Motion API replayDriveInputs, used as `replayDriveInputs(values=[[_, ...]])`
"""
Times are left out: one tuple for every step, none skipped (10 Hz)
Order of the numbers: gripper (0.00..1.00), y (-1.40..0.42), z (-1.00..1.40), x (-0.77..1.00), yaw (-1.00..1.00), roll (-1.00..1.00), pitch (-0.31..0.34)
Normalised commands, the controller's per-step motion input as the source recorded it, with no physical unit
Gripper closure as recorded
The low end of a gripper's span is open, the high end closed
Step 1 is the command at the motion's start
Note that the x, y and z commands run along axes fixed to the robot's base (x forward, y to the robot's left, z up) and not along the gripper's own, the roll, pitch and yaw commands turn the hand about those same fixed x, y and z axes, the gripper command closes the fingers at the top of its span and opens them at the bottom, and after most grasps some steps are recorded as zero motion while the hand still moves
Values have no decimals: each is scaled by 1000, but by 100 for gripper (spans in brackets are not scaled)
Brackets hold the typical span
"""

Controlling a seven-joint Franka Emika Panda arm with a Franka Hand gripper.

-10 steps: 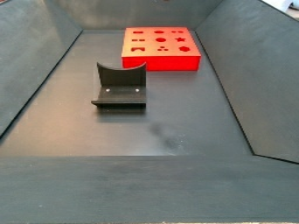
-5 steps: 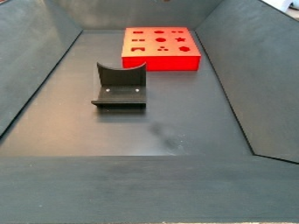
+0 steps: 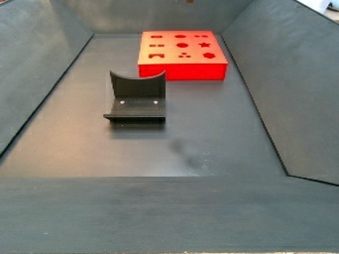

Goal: Pick up the oval object. Move up. Move to above the board. Insert the oval object.
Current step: Insert the oval object.

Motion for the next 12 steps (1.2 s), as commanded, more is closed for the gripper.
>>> replayDriveInputs(values=[[100, -209, -120, 23, -917, 3, -4], [100, -229, -171, 31, -906, 0, -20], [100, -237, -229, 37, -897, 0, -50], [100, -240, -329, 149, -746, -33, -144], [100, -206, -511, 466, -483, -83, -110], [100, -66, -686, 180, -731, -53, -150], [100, -11, -657, -34, -1000, -24, -156], [100, -20, -654, -23, -1000, -16, -111], [100, -49, -491, 0, -969, -33, -61], [100, -111, 0, 120, -34, 26, -1], [100, 0, 0, -17, 0, 0, -34], [100, -29, -129, 0, -160, 63, -36]])
